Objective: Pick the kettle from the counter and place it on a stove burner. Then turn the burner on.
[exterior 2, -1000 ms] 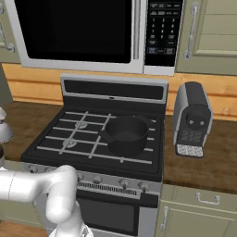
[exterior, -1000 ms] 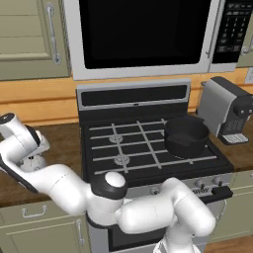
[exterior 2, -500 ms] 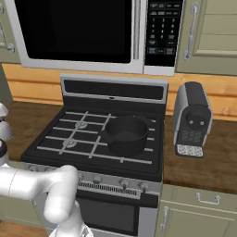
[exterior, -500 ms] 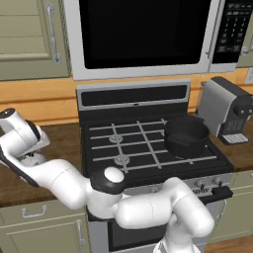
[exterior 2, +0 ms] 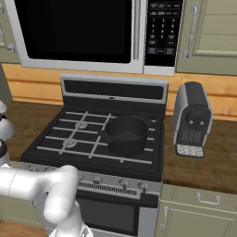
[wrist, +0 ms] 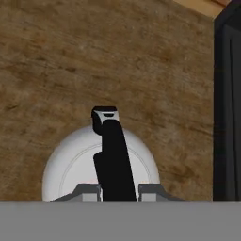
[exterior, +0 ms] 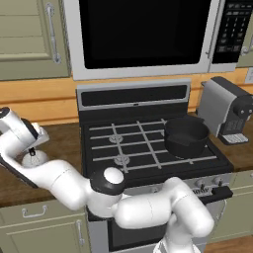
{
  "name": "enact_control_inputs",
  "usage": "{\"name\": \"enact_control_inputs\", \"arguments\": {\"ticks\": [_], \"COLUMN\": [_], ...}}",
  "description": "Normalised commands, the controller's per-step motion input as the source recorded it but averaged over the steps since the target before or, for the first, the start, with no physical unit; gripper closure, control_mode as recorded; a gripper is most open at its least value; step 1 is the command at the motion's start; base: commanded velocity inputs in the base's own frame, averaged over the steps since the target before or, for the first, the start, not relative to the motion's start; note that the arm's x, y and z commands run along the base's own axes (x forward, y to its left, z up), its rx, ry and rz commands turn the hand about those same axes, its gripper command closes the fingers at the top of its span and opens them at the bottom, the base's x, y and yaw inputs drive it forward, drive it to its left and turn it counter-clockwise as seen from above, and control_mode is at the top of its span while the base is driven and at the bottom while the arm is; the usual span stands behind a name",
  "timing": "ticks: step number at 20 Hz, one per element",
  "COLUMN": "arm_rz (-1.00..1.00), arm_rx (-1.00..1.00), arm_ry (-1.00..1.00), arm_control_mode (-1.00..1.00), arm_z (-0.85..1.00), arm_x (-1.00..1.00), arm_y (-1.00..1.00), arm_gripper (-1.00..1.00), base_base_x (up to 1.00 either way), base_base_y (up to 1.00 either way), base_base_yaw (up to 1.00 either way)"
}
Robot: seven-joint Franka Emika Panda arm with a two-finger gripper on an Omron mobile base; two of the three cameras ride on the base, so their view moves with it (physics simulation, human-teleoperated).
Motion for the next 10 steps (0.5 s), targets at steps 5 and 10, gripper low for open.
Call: {"name": "enact_control_inputs", "arguments": {"ticks": [5, 10], "arm_rz": [0.00, -0.05], "arm_rx": [0.06, 0.05], "arm_ry": [-0.61, -0.44], "arm_control_mode": [-1.00, -1.00], "arm_z": [0.31, 0.37], "arm_x": [-0.36, -0.13], "arm_y": [-0.97, -1.00], "arm_gripper": [1.00, 1.00], "base_base_x": [0.00, 0.00], "base_base_y": [0.00, 0.00], "base_base_yaw": [0.00, 0.00]}}
